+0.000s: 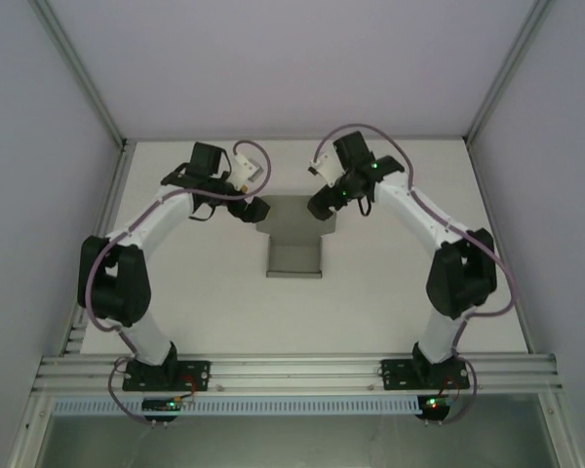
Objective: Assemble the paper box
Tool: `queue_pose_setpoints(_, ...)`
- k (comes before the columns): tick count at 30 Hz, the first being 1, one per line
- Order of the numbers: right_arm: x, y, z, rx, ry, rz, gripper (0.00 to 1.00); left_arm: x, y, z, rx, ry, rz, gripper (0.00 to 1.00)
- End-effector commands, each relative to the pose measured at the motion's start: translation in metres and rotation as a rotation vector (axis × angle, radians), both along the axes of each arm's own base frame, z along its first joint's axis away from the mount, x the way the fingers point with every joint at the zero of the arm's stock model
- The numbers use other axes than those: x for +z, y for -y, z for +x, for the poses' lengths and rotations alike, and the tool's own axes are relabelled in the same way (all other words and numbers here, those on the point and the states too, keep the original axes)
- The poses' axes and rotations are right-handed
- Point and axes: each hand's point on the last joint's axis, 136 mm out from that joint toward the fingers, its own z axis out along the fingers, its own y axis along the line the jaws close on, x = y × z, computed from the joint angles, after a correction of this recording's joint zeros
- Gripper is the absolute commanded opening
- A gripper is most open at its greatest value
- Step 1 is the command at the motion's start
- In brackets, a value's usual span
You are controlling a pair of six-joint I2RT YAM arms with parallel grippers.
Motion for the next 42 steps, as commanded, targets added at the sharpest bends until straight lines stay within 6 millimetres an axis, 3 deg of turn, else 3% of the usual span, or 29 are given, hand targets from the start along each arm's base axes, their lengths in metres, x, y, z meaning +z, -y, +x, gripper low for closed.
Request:
queue_pose_setpoints(1, -0.015, -0.013, -0.031, 0.269, -0.144, -0.001, 0.90, -0.005, 0.003, -0.015, -0.152, -0.032, 0.034, 0.93)
queue_pose_setpoints(8, -0.036, -0.001, -0.031, 0.308, -0.242, -0.068, 0.59, -0.022, 0.008, -0.012, -0.218, -0.115, 0.075, 0.70)
queue_pose_setpoints(11, -0.038, 0.002, -0.033, 0.314, -0.254, -0.079, 0.51, -0.027, 0.013, -0.016, -0.249, -0.125, 0.080, 0.64)
queue_pose_setpoints(15, -0.041, 0.006, -0.033, 0.310, -0.258, -0.094, 0.36, -0.034, 0.018, -0.018, -0.265, -0.129, 0.098, 0.41)
queue_pose_setpoints(17, -0.044, 0.009, -0.032, 0.303, -0.262, -0.108, 0.30, -0.033, 0.020, -0.018, -0.266, -0.123, 0.099, 0.36)
queue_pose_setpoints(20, -0.051, 0.012, -0.035, 0.309, -0.290, -0.117, 0.27, -0.031, 0.022, -0.017, -0.260, -0.114, 0.103, 0.25)
queue_pose_setpoints(24, -0.054, 0.008, -0.038, 0.321, -0.302, -0.099, 0.23, -0.030, 0.021, -0.016, -0.241, -0.100, 0.122, 0.01)
queue_pose_setpoints(27, -0.053, 0.008, -0.035, 0.310, -0.286, -0.093, 0.12, -0.027, 0.020, -0.011, -0.201, -0.088, 0.126, 0.00)
queue_pose_setpoints(30, -0.041, 0.007, -0.019, 0.195, -0.237, -0.069, 0.06, -0.018, 0.019, -0.001, -0.119, -0.071, 0.116, 0.00)
queue_pose_setpoints(32, -0.023, 0.003, -0.004, 0.046, -0.193, 0.000, 0.00, -0.005, 0.015, 0.014, 0.007, -0.046, 0.090, 0.00)
queue_pose_setpoints(36, 0.008, 0.001, 0.022, -0.293, -0.120, 0.136, 0.00, 0.013, 0.006, 0.038, 0.327, -0.075, 0.054, 0.00)
queue_pose_setpoints(39, 0.022, -0.002, 0.038, -0.538, -0.033, 0.221, 0.00, 0.022, 0.027, 0.044, 0.416, -0.072, -0.062, 0.00)
queue_pose_setpoints(42, 0.023, -0.008, 0.048, -0.689, -0.029, 0.316, 0.00, 0.010, 0.035, 0.052, 0.533, -0.086, -0.100, 0.00)
